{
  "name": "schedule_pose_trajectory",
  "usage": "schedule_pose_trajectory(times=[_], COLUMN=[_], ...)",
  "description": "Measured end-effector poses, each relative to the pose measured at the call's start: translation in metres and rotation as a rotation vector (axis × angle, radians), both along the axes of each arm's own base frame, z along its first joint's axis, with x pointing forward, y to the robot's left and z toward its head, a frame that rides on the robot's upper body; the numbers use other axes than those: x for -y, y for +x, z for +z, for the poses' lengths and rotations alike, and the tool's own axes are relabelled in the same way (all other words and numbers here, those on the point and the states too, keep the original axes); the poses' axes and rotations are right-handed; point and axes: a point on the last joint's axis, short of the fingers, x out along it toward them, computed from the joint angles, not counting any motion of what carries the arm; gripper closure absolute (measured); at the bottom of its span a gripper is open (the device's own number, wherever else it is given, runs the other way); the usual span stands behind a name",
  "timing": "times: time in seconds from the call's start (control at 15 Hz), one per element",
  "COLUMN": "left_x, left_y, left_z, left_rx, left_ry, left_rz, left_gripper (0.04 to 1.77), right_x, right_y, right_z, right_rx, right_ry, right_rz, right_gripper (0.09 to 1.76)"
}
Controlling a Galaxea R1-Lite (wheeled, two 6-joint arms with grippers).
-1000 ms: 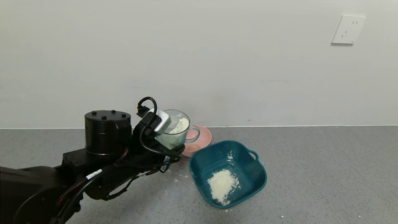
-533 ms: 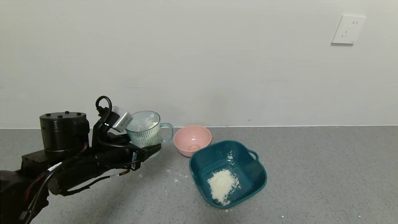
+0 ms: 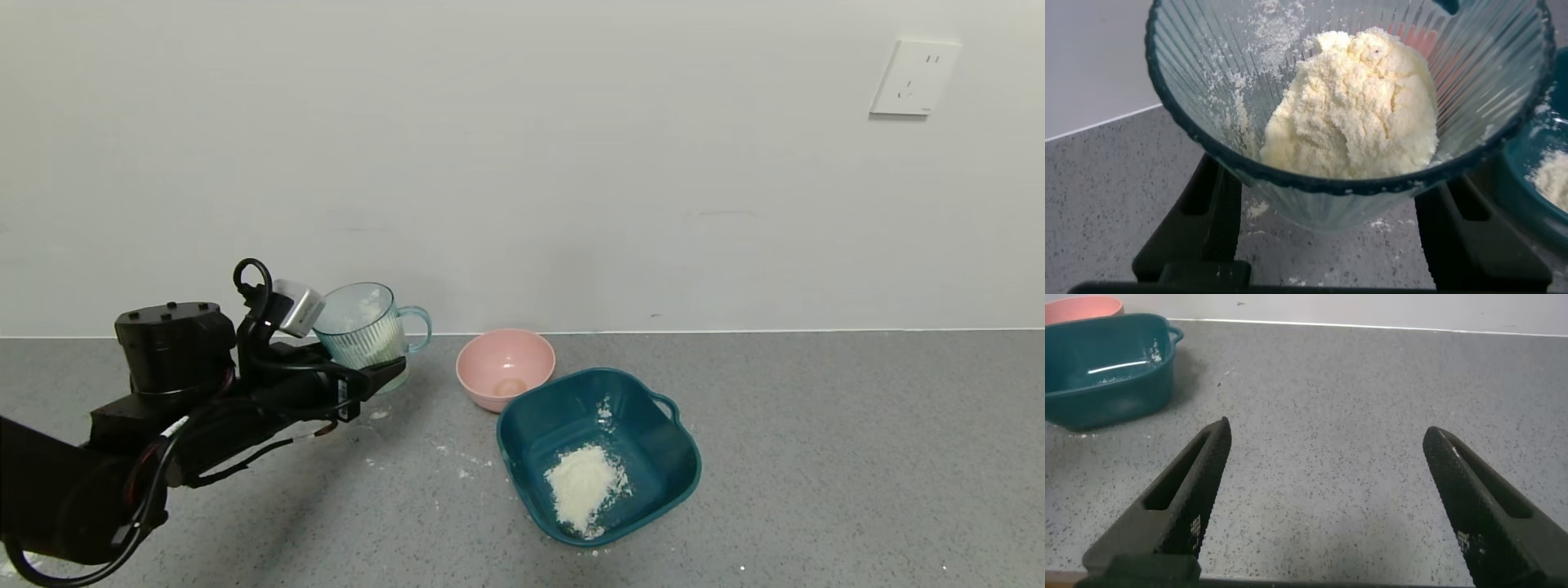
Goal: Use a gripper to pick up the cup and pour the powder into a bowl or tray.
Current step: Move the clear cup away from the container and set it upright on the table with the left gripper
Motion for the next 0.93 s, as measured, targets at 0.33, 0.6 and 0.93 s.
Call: schedule_pose_trajectory(times=[0.33,0.6,0.93], left_x=[-0.009,-0.013,-0.018], left_y=[0.029,0.046,0.057], left_z=[-0.028,-0.049,-0.066], left_rx=[-0.053,-0.098,-0.100], left_ry=[-0.014,-0.010,-0.009], left_rz=[0.044,0.063,0.088], left_gripper=[0.58,0.58,0.58], right_x=[0.000,0.000,0.000], right_y=[0.000,0.000,0.000], right_z=[0.000,0.000,0.000], right_rx=[0.000,0.000,0.000], right_ry=[0.000,0.000,0.000], right_rz=[0.001,0.001,0.000], right_gripper=[0.14,0.14,0.14])
